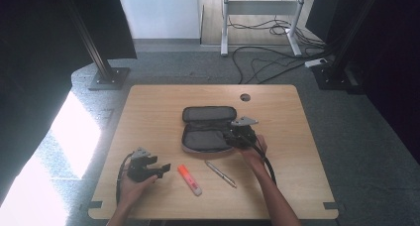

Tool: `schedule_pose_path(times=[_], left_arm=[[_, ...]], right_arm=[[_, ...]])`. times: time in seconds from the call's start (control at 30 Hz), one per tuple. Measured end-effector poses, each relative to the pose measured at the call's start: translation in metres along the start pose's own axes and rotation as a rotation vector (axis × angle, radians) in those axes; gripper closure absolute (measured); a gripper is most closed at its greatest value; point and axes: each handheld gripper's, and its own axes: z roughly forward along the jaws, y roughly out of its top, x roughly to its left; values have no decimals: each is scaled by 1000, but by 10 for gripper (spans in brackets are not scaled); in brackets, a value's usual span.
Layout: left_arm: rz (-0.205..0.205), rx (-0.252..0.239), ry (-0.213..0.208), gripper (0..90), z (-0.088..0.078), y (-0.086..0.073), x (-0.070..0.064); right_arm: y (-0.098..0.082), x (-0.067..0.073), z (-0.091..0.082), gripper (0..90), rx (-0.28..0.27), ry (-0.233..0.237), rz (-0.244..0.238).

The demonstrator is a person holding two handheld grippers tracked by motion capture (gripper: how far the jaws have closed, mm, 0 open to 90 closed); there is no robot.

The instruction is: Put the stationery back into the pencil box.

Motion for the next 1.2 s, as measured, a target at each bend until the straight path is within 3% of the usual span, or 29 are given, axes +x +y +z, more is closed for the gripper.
schedule_pose_path(times=[0.33, 0.73, 1.2], left_arm=[[0, -3, 1, 281, 0, 0, -1], [1, 0, 2, 281, 1, 0, -1], [2, -6, 3, 281, -1, 1, -1]], right_arm=[[-11, 4, -25, 462, -53, 46, 19], [-43, 7, -62, 456, -82, 92, 27], [-66, 16, -72, 457, -77, 120, 31]])
